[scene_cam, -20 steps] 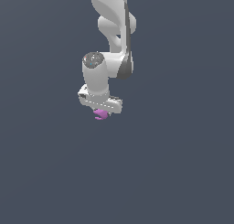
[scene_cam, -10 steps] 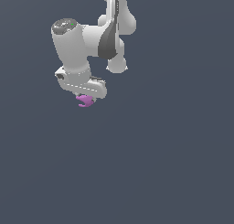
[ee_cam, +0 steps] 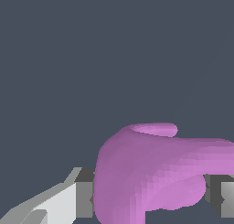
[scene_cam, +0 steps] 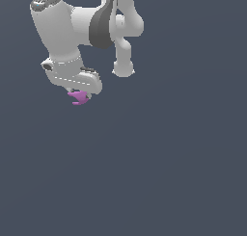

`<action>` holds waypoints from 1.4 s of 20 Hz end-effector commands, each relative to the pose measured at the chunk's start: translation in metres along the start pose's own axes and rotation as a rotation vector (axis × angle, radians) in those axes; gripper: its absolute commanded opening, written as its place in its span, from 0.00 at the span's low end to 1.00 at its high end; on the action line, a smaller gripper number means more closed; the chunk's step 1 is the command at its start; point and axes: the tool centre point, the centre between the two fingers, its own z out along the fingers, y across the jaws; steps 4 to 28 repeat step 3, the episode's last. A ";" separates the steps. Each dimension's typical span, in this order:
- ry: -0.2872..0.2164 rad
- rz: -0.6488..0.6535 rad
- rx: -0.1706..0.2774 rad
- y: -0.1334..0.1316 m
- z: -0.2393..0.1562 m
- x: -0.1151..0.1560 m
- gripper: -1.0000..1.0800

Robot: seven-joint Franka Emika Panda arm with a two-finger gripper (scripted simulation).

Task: Pick up the object and move it to a goal position.

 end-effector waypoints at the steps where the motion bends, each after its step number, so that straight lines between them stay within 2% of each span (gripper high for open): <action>1: -0.001 -0.001 0.000 0.003 -0.004 0.001 0.00; 28: -0.001 -0.001 -0.001 0.003 -0.005 0.001 0.00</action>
